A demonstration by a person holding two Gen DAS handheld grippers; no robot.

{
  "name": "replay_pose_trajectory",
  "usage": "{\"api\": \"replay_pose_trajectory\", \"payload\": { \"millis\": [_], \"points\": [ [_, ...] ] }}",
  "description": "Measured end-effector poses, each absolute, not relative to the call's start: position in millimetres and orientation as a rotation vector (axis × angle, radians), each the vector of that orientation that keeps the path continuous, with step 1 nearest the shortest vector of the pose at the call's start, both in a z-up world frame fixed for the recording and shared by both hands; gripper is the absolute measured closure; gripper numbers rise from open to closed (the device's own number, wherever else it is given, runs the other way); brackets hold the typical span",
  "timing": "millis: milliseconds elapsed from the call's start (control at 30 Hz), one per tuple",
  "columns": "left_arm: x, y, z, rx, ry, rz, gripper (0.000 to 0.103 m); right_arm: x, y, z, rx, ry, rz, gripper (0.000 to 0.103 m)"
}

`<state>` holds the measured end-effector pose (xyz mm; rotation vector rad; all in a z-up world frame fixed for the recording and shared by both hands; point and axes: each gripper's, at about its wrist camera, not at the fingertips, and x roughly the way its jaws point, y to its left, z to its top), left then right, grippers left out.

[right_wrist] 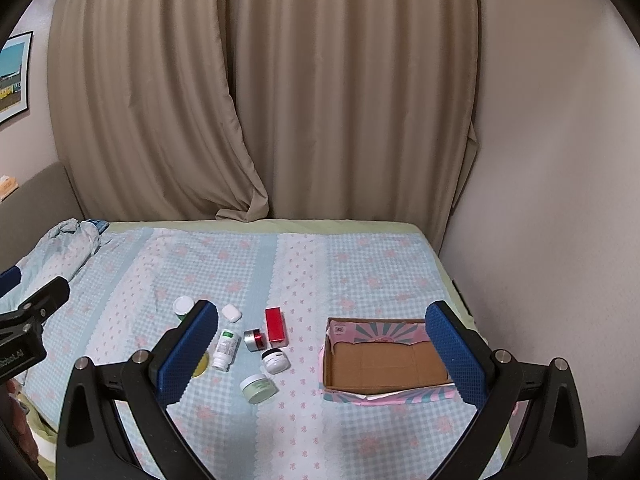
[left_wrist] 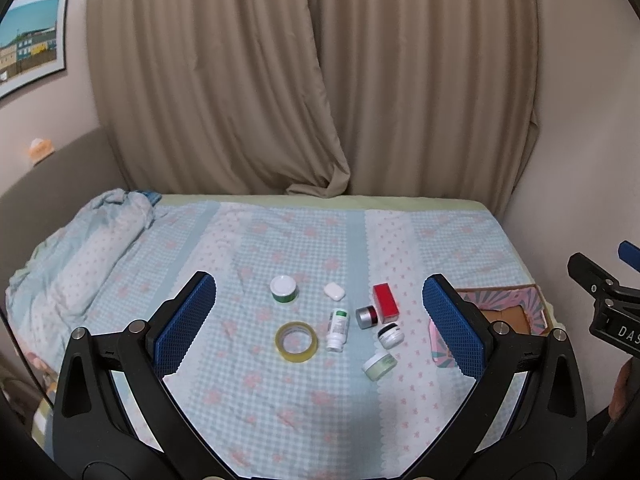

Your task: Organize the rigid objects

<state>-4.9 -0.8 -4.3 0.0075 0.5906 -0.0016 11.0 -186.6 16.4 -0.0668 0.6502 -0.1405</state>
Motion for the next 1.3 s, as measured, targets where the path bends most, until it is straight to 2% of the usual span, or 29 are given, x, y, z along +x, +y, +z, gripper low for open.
{"api": "replay_pose_trajectory", "payload": {
  "millis": [300, 767, 1033, 1300],
  "points": [
    [16.7, 8.2, -21.2, -0.024, 0.673, 0.008, 0.0, 25.1, -193.7, 4.8, -0.063, 0.686, -0.076, 0.0],
    [110.9, 92.7, -90.8, -0.007, 0.808, -0.054, 0.0, 73.9, -153.5, -87.0, 0.049, 0.9, -0.156, 0.0],
    [177.4, 119.5, -170.4, 0.109, 0.919, -0.222, 0.0, 106.0, -117.9, -158.2, 0.193, 1.015, -0.304, 0.0],
    [211.6, 110.4, -301.3, 0.237, 1.059, -0.419, 0.0, 128.1, -105.8, -241.5, 0.319, 1.119, -0.455, 0.0]
  ]
}}
